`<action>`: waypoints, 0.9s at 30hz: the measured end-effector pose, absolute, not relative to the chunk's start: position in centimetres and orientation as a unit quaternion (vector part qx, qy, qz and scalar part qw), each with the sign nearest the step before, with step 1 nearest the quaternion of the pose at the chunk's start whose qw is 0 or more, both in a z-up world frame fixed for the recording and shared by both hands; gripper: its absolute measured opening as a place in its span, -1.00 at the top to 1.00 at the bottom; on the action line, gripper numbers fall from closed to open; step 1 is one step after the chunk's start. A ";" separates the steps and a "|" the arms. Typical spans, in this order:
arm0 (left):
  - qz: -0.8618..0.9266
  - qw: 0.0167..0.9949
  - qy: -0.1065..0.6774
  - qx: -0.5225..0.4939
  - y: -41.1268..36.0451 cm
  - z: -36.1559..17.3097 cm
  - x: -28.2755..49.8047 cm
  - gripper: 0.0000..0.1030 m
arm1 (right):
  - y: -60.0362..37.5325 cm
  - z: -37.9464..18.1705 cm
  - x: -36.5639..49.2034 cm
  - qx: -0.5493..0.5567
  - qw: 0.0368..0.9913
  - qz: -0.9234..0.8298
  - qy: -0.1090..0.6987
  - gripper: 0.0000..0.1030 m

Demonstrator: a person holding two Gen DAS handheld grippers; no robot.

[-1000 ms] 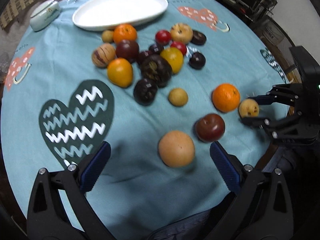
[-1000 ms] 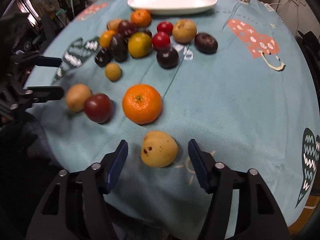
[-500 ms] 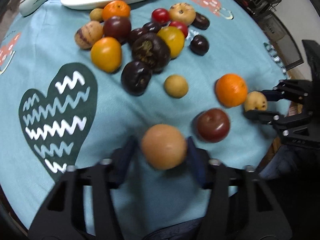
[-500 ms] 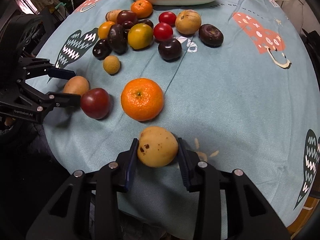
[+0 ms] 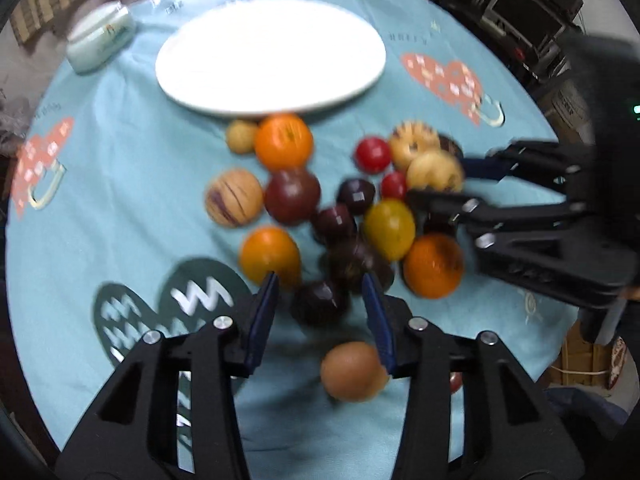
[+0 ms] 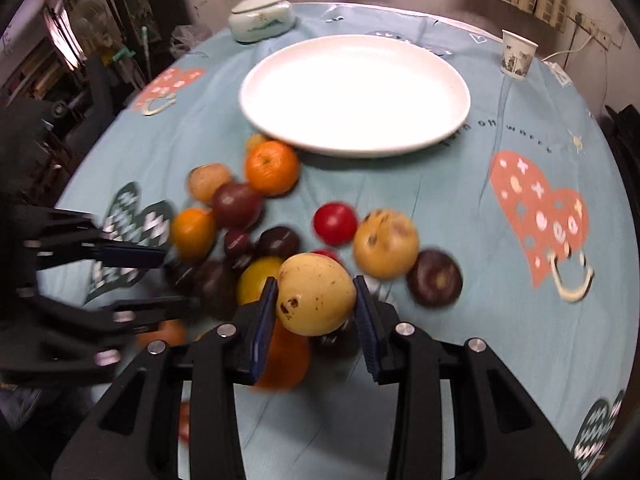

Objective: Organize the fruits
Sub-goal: 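Grasp the tan round fruit with the left tool while the right tool grasps a red plum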

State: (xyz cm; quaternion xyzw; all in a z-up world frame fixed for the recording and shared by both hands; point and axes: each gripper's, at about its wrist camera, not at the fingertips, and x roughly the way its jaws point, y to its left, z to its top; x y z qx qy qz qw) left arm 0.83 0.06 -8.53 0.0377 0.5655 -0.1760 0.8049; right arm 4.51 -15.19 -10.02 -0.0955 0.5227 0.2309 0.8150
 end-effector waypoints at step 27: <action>-0.195 0.789 0.580 0.055 3.0 -10.4 -5.9 -0.45 | -13.0 -12.9 -6.1 -0.130 0.733 0.361 0.562 0.25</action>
